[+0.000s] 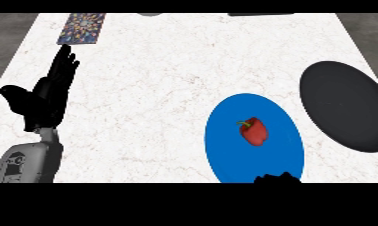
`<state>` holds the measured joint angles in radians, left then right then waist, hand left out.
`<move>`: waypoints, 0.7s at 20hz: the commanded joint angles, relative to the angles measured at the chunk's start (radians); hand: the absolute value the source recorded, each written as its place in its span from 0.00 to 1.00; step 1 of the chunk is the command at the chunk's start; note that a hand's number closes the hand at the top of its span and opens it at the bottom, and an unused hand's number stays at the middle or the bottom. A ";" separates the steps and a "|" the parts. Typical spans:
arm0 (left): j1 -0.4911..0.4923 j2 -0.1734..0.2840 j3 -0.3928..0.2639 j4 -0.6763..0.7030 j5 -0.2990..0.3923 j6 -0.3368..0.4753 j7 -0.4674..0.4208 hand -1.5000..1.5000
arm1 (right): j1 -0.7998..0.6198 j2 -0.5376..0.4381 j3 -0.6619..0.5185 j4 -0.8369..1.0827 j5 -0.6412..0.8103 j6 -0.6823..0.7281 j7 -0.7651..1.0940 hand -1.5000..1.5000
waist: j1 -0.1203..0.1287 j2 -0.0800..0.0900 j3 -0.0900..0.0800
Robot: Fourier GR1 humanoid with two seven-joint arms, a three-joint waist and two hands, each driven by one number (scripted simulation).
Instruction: Pick the cupcake from the plate and place it in the pan
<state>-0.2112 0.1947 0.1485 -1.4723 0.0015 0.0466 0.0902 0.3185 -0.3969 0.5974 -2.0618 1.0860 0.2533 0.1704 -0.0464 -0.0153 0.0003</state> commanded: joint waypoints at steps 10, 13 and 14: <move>0.032 -0.006 -0.007 -0.065 0.009 -0.006 0.020 0.50 | 0.361 -0.092 -0.266 -0.429 -0.175 -0.343 -0.137 1.00 | 0.018 0.008 0.001; -0.003 -0.025 -0.027 -0.036 0.000 -0.002 0.007 0.50 | 0.281 -0.030 -0.308 -0.425 -0.319 -0.308 -0.131 1.00 | 0.028 0.018 0.002; 0.057 -0.032 -0.035 -0.071 -0.010 0.002 -0.017 0.50 | 0.300 -0.022 -0.331 -0.408 -0.338 -0.326 -0.147 1.00 | 0.035 0.013 0.003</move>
<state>-0.1840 0.1779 0.1319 -1.5149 0.0000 0.0451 0.0837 0.5872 -0.4489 0.3452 -2.3505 1.0188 -0.0822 0.0191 -0.0267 -0.0043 0.0016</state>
